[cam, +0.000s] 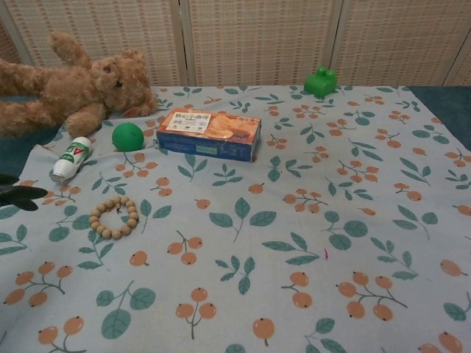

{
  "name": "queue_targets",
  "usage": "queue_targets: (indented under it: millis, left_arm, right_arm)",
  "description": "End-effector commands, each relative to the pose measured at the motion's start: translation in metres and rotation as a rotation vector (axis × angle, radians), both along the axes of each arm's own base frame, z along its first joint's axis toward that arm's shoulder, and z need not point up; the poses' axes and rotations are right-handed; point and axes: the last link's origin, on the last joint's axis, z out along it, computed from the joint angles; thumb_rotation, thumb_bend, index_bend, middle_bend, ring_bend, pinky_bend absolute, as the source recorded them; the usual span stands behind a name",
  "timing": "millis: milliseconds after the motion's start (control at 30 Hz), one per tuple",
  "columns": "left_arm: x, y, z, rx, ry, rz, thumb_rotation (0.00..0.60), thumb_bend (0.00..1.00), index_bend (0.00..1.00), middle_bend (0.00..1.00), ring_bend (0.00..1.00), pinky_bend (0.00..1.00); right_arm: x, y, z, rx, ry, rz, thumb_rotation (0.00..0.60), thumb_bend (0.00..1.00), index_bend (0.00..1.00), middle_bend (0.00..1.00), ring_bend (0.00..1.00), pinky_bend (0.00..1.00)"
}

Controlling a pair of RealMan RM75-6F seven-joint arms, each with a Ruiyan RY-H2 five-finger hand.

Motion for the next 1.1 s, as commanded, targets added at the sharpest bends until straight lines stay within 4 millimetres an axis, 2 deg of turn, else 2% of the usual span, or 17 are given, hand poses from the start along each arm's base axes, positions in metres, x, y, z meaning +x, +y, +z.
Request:
queue_targets:
  millis: [33, 400, 733, 1100]
  left_arm:
    - [0.009, 0.017, -0.027, 0.045, 0.078, -0.064, 0.6, 0.51, 0.1, 0.22, 0.07, 0.05]
    - [0.016, 0.046, -0.068, -0.045, 0.177, -0.052, 0.6, 0.54, 0.12, 0.22, 0.04, 0.02]
    - [0.012, 0.069, -0.08, -0.022, 0.211, -0.023, 0.6, 0.54, 0.24, 0.16, 0.03, 0.02]
    - [0.01, 0.083, -0.09, -0.011, 0.237, -0.019, 0.6, 0.53, 0.25, 0.22, 0.05, 0.02]
  right_arm:
    - [-0.001, -0.003, -0.001, -0.005, 0.017, -0.01, 0.6, 0.24, 0.0, 0.0, 0.0, 0.0]
    - [-0.002, -0.012, -0.009, 0.03, 0.03, -0.046, 0.6, 0.24, 0.0, 0.0, 0.0, 0.0]
    - [-0.003, -0.012, -0.011, 0.036, 0.041, -0.064, 0.6, 0.24, 0.0, 0.0, 0.0, 0.0]
    - [-0.004, -0.01, -0.008, 0.028, 0.041, -0.073, 0.6, 0.24, 0.0, 0.0, 0.0, 0.0]
